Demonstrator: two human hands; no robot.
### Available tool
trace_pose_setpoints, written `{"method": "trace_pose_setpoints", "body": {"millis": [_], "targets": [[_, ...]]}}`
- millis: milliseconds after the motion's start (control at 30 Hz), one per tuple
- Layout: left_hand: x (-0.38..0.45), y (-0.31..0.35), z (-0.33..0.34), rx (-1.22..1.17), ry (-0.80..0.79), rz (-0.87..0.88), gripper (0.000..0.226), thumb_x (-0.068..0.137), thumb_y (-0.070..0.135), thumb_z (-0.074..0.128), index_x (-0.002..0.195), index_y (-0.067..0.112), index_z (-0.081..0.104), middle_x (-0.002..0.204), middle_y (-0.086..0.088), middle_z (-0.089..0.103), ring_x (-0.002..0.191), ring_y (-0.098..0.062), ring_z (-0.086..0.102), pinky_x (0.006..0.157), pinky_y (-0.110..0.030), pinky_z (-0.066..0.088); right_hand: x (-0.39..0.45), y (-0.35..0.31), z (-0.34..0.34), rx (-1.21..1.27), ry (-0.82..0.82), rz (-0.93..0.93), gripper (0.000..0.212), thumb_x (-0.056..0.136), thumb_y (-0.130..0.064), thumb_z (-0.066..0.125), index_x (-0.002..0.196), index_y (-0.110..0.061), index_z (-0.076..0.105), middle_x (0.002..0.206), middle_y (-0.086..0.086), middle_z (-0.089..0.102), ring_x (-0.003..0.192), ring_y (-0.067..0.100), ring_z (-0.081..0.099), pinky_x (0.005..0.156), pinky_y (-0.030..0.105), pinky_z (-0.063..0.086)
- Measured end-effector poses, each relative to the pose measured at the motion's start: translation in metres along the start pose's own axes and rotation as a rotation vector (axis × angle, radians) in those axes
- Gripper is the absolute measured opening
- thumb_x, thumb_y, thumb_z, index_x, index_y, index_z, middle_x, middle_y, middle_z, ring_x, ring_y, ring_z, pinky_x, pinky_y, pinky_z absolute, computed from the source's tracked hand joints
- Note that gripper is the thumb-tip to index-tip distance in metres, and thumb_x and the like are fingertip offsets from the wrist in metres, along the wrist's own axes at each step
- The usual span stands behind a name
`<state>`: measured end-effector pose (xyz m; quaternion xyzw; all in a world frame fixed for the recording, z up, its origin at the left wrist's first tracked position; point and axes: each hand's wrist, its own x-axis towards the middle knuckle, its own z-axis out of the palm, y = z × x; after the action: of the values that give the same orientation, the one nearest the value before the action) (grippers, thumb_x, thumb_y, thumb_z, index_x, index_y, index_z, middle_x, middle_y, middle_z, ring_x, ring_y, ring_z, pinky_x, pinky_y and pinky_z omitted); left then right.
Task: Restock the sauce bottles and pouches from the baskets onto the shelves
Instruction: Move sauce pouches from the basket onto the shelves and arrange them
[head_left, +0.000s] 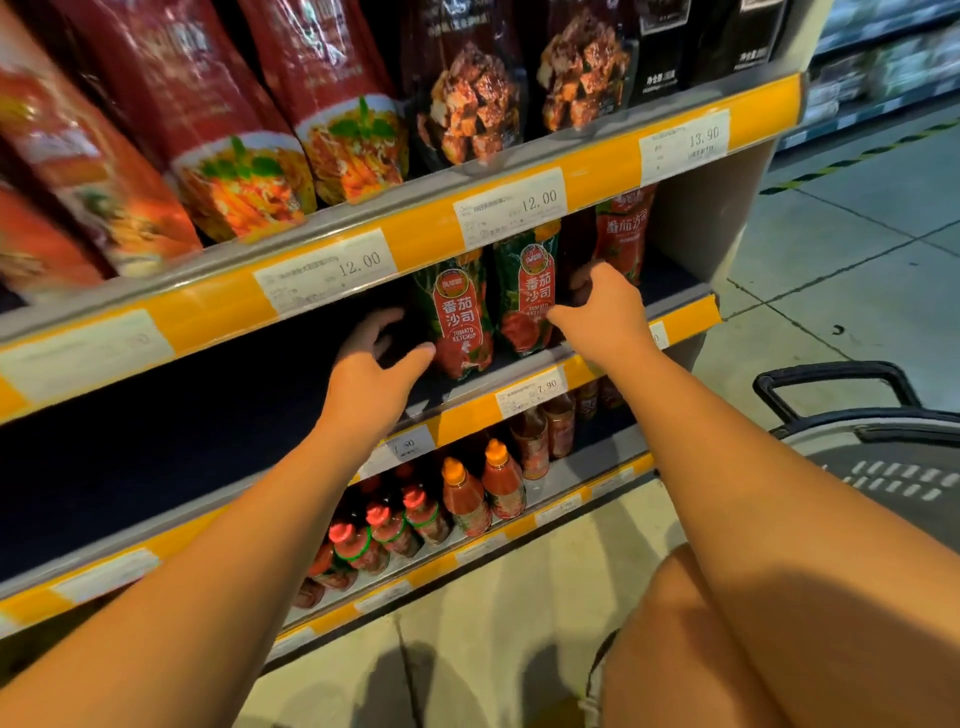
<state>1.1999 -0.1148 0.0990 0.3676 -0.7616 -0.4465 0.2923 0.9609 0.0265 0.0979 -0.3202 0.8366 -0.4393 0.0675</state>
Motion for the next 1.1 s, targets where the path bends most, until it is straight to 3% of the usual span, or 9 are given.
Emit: {"method": "trace_pose_setpoints", "body": {"millis": [67, 167, 267, 333, 533, 633, 800, 1000, 1100], "targets": [[-0.02, 0.002, -0.021, 0.017, 0.007, 0.018, 0.031, 0.094, 0.042, 0.072, 0.123, 0.047, 0.062, 0.147, 0.007, 0.056, 0.14, -0.012, 0.048, 0.112, -0.048, 0.045, -0.012, -0.009, -0.001, -0.045, 0.004, 0.035, 0.029, 0.088, -0.029, 0.077, 0.085, -0.018, 0.051, 0.081, 0.001, 0.055, 0.072, 0.02, 0.054, 0.062, 0.037, 0.042], [-0.055, 0.0, -0.06, 0.087, 0.052, 0.053, 0.016, 0.097, 0.036, 0.068, 0.113, 0.038, 0.071, 0.13, 0.013, 0.066, 0.127, -0.008, 0.058, 0.109, -0.043, 0.048, -0.033, -0.031, 0.005, -0.055, -0.209, 0.007, 0.029, 0.093, -0.024, 0.074, 0.077, -0.012, 0.053, 0.081, 0.015, 0.064, 0.072, 0.026, 0.063, 0.069, 0.042, 0.051], [-0.095, -0.002, -0.101, 0.151, 0.08, 0.052, 0.015, 0.099, 0.031, 0.066, 0.11, 0.039, 0.071, 0.128, 0.014, 0.066, 0.118, 0.001, 0.06, 0.097, -0.022, 0.052, -0.061, -0.058, 0.021, -0.081, -0.542, -0.146, 0.013, 0.095, -0.022, 0.073, 0.088, -0.014, 0.065, 0.089, 0.016, 0.067, 0.079, 0.024, 0.065, 0.072, 0.039, 0.053], [-0.122, -0.005, -0.131, 0.215, 0.098, 0.04, 0.017, 0.099, 0.032, 0.066, 0.113, 0.041, 0.069, 0.13, 0.016, 0.064, 0.118, 0.0, 0.058, 0.098, -0.025, 0.049, -0.079, -0.079, 0.034, -0.132, -0.659, -0.293, 0.01, 0.093, -0.026, 0.075, 0.101, -0.022, 0.07, 0.096, 0.004, 0.069, 0.085, 0.018, 0.065, 0.075, 0.038, 0.052], [-0.214, -0.018, -0.226, 0.391, 0.189, -0.002, 0.03, 0.098, 0.042, 0.065, 0.127, 0.039, 0.065, 0.132, 0.025, 0.06, 0.124, 0.001, 0.054, 0.106, -0.032, 0.045, -0.136, -0.154, 0.088, -0.16, -0.808, -0.567, 0.039, 0.096, -0.036, 0.072, 0.133, -0.029, 0.064, 0.139, -0.008, 0.06, 0.125, 0.011, 0.058, 0.102, 0.033, 0.049], [-0.265, -0.024, -0.272, 0.462, 0.27, -0.038, 0.031, 0.097, 0.042, 0.066, 0.128, 0.037, 0.065, 0.129, 0.024, 0.062, 0.122, 0.003, 0.053, 0.105, -0.028, 0.044, -0.177, -0.193, 0.112, -0.156, -0.843, -0.691, 0.042, 0.095, -0.038, 0.073, 0.135, -0.033, 0.061, 0.139, -0.014, 0.059, 0.127, 0.008, 0.056, 0.1, 0.026, 0.043], [-0.348, -0.047, -0.335, 0.492, 0.374, -0.149, 0.035, 0.096, 0.037, 0.069, 0.131, 0.034, 0.065, 0.132, 0.017, 0.062, 0.123, -0.002, 0.054, 0.102, -0.03, 0.045, -0.265, -0.252, 0.153, -0.151, -0.929, -0.842, 0.047, 0.095, -0.042, 0.07, 0.14, -0.036, 0.055, 0.145, -0.013, 0.053, 0.134, 0.01, 0.05, 0.108, 0.037, 0.046], [-0.455, -0.106, -0.39, 0.437, 0.542, -0.321, 0.027, 0.095, 0.04, 0.07, 0.122, 0.044, 0.065, 0.122, 0.033, 0.06, 0.115, 0.014, 0.053, 0.094, -0.018, 0.044, -0.365, -0.325, 0.204, -0.126, -1.077, -1.081, 0.045, 0.093, -0.041, 0.071, 0.136, -0.036, 0.058, 0.132, -0.016, 0.058, 0.12, 0.009, 0.055, 0.098, 0.029, 0.045], [-0.505, -0.134, -0.408, 0.43, 0.633, -0.416, 0.026, 0.094, 0.044, 0.069, 0.12, 0.041, 0.065, 0.121, 0.022, 0.064, 0.118, -0.003, 0.059, 0.1, -0.033, 0.048, -0.411, -0.349, 0.23, -0.155, -1.162, -1.168, 0.047, 0.094, -0.043, 0.07, 0.139, -0.035, 0.055, 0.139, -0.014, 0.054, 0.125, 0.009, 0.053, 0.105, 0.032, 0.045]]}}
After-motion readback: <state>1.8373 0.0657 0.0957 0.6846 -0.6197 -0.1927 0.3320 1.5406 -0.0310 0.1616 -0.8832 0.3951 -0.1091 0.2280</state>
